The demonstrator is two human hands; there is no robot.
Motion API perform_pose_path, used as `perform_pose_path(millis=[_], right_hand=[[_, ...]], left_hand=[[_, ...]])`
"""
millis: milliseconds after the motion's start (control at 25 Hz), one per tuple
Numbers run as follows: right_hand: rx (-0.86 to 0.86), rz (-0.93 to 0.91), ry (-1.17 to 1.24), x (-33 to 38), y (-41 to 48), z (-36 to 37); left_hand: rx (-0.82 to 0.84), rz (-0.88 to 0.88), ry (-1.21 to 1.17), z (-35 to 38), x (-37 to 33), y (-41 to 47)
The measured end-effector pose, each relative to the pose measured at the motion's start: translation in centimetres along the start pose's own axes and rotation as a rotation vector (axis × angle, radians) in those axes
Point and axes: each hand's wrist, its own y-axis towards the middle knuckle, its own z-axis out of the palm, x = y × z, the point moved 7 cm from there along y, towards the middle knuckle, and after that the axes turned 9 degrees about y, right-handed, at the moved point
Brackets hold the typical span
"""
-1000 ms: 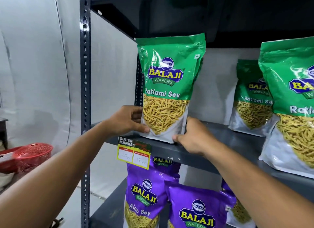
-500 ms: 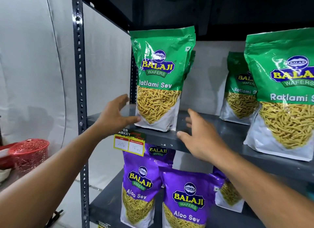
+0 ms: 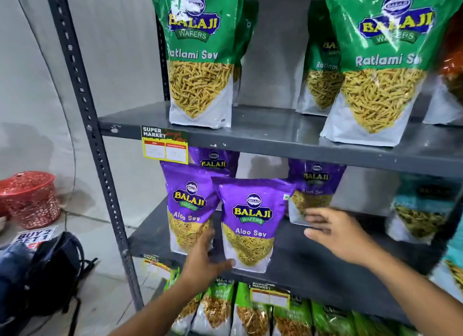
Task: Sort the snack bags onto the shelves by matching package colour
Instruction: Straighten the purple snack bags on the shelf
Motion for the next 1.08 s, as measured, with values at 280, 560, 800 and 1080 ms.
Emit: perform_pose_path(millis=[280, 560, 800, 1080], right_hand=[[-0.067, 0.212, 0.457, -6.1, 0.6, 4.3], [0.088, 0.207, 0.590, -5.9, 3.1, 9.2], [0.035, 0.187, 0.694, -8.1, 5.1, 10.4], [-0.100, 0.185, 0.795, -10.7, 5.5, 8.9]], left_hand=[[0.098, -0.159, -0.074, 4.9, 4.7, 0.8], [0.161, -0.226, -0.074, 5.5, 7.7, 3.2], [0.169, -0.205, -0.141, 6.1, 7.8, 3.9], [0.223, -0.089, -0.188, 7.8, 6.9, 5.2]])
